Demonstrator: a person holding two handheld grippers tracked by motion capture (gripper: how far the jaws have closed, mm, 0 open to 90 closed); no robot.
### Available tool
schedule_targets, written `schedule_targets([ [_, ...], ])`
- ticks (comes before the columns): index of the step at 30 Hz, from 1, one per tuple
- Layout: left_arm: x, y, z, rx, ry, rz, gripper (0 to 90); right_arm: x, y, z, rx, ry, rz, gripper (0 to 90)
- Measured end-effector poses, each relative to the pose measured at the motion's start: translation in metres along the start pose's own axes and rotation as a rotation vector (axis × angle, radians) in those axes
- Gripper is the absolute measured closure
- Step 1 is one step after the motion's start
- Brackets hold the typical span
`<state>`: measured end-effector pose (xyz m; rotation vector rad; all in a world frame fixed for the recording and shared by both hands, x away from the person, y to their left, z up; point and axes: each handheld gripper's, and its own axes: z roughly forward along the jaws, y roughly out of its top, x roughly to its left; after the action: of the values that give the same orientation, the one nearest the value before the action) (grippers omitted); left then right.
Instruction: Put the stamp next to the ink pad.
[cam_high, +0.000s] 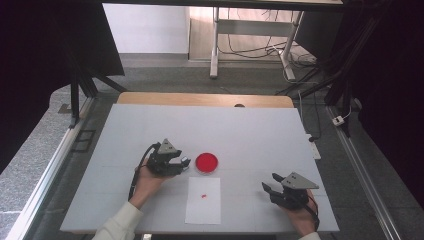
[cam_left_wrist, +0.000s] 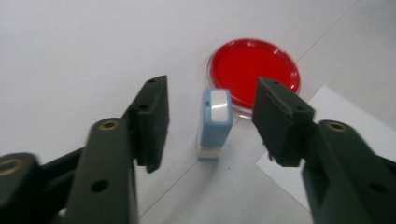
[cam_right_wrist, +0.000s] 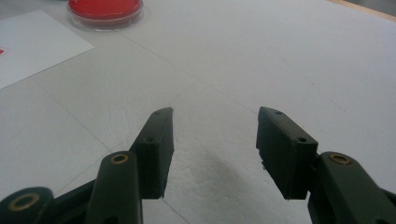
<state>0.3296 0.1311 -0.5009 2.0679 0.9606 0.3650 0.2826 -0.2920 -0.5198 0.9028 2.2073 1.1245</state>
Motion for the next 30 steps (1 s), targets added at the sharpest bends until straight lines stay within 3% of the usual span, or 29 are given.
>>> schedule_targets([
  [5, 0.001, -0.001, -0.015, -0.051, -0.023, -0.015, 35.5, 0.0, 0.0, 0.0, -0.01, 0.011, 0.001, 45.7],
  [11, -0.001, -0.005, -0.034, -0.095, -0.037, -0.008, 34.7, 0.0, 0.001, -0.003, -0.027, 0.029, -0.013, 45.7],
  [17, -0.007, -0.013, -0.046, -0.081, -0.038, -0.002, 34.3, 0.0, 0.002, -0.005, -0.044, 0.046, -0.015, 44.9],
  [24, -0.012, -0.034, -0.062, -0.082, 0.002, 0.016, 34.5, -0.003, 0.003, -0.008, -0.05, 0.073, -0.028, 42.7],
  [30, -0.016, -0.051, -0.072, -0.083, -0.008, 0.004, 35.3, -0.007, 0.001, -0.01, -0.05, 0.083, -0.028, 42.0],
])
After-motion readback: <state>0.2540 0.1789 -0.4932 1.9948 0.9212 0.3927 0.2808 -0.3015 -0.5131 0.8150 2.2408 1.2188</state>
